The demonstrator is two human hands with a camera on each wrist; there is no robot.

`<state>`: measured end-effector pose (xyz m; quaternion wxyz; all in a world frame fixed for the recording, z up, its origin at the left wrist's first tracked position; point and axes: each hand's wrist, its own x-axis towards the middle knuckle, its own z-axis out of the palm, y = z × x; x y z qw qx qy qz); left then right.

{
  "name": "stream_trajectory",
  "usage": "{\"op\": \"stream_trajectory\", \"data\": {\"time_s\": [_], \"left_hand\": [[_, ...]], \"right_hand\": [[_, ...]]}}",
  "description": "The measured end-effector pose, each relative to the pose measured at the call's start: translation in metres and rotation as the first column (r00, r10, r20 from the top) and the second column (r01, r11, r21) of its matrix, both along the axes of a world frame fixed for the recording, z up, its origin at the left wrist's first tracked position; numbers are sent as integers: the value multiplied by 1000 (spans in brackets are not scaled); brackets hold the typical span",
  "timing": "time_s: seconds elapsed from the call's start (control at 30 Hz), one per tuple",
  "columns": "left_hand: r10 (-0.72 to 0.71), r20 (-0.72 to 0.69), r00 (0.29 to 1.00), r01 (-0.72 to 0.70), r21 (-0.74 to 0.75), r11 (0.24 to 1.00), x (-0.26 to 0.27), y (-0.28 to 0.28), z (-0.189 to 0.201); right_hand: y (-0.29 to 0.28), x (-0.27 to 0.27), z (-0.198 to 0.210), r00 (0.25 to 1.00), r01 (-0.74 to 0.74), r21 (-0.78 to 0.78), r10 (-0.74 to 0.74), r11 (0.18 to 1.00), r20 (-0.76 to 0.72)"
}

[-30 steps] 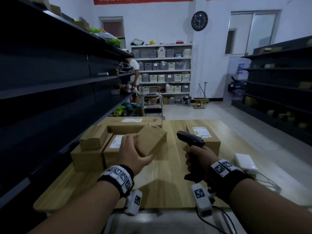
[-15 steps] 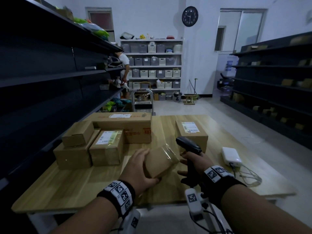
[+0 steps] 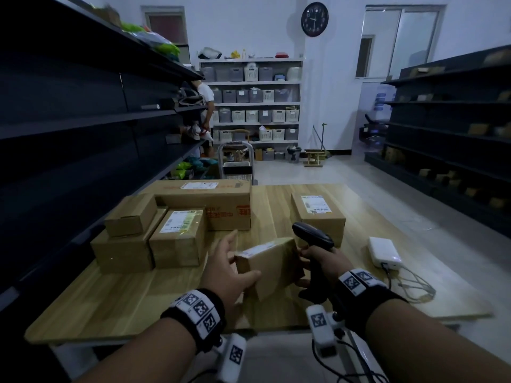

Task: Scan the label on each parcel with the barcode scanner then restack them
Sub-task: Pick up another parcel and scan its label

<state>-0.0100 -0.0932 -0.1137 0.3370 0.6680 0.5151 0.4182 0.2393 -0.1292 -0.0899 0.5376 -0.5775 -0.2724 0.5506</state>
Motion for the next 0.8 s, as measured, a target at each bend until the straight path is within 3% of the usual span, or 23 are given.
{"op": "stream_trajectory", "data": {"time_s": [0.17, 0.33, 0.5, 0.63, 0.8], "left_hand": [[-36, 64, 997, 50, -229, 972, 1, 4, -5], [-50, 34, 998, 55, -159, 986, 5, 10, -19], [-35, 103, 994, 44, -88, 995, 5, 24, -31], [-7, 244, 970, 28, -82, 996, 2, 30, -40], [53, 378, 924, 5, -152, 988, -9, 39, -53]], "right_hand": [[-5, 3, 0, 1000, 23, -5, -23, 1000, 12], [-13, 1, 10, 999, 40, -13, -40, 999, 26], [-15, 5, 16, 974, 4, -53, 8, 999, 228], [-16, -1, 21, 890, -106, -80, 131, 991, 437], [-12, -13, 27, 801, -184, -127, 224, 975, 556]]}}
